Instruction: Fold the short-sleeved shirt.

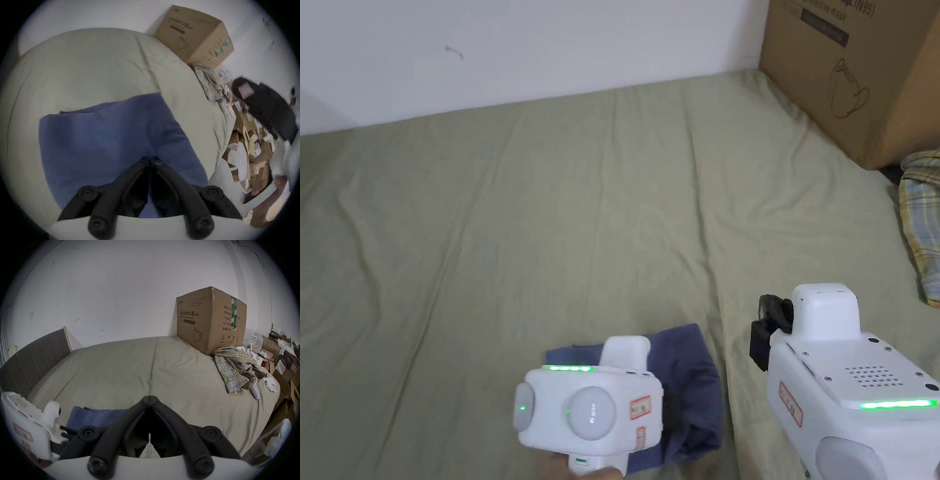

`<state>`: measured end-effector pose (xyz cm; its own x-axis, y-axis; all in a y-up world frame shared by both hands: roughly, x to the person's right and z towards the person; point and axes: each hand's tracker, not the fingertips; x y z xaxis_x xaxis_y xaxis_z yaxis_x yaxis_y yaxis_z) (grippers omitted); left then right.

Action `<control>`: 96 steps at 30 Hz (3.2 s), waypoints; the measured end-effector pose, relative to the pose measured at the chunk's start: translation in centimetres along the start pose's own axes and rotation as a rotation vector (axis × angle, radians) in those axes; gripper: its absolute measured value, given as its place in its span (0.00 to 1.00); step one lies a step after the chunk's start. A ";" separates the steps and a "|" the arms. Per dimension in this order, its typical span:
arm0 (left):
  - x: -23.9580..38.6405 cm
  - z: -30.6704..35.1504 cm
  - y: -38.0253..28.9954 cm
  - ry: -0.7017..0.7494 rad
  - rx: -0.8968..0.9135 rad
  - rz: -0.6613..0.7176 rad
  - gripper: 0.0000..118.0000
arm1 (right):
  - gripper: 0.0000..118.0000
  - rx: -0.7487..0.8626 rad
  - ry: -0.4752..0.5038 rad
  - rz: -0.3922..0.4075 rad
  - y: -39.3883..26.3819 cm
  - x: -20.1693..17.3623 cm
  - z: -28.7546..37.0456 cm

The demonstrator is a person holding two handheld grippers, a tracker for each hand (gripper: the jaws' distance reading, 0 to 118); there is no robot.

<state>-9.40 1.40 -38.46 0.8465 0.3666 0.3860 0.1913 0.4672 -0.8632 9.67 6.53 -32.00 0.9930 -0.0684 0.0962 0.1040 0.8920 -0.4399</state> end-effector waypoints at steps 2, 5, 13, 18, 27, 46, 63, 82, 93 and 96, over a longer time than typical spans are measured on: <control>0.6 -0.6 -0.3 -0.011 -0.013 -0.006 0.03 | 0.00 -0.003 -0.002 -0.005 0.0 0.2 0.0; 0.7 -1.5 -0.3 -0.038 -0.027 0.000 0.03 | 0.00 -0.008 -0.004 0.002 -0.1 0.4 0.1; 2.3 -2.8 -2.2 -0.114 -0.060 -0.043 0.03 | 0.00 -0.011 -0.009 -0.013 0.1 0.6 0.6; 0.7 -1.1 -2.5 -0.166 -0.035 0.031 0.03 | 0.00 -0.012 0.003 -0.011 0.6 0.4 1.2; -5.0 7.4 -2.4 -0.168 0.161 0.103 0.03 | 0.00 -0.048 0.141 0.061 3.8 -2.2 1.4; -16.9 12.2 -9.2 -0.140 0.242 0.446 0.03 | 0.00 -0.627 0.297 0.182 -3.9 -10.5 -9.7; -18.6 6.3 -4.7 -0.381 0.147 0.520 0.89 | 0.00 -0.656 0.327 0.121 -4.3 -9.7 -11.0; -18.9 1.3 -2.2 -0.474 -0.002 0.513 0.18 | 0.00 -0.514 0.341 0.005 -1.9 -7.8 -8.8; -25.5 9.7 -3.9 -0.317 0.094 0.527 0.18 | 0.00 -0.289 0.359 0.079 3.8 -13.4 -4.2; -28.4 14.0 -5.2 -0.178 0.079 0.505 0.18 | 0.00 -0.251 0.390 0.112 3.6 -16.7 -3.5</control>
<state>-41.42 -0.21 -40.38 0.7250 0.6886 -0.0155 -0.2612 0.2541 -0.9312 -6.37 9.32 -38.27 0.9408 -0.1830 -0.2854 -0.0427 0.7712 -0.6352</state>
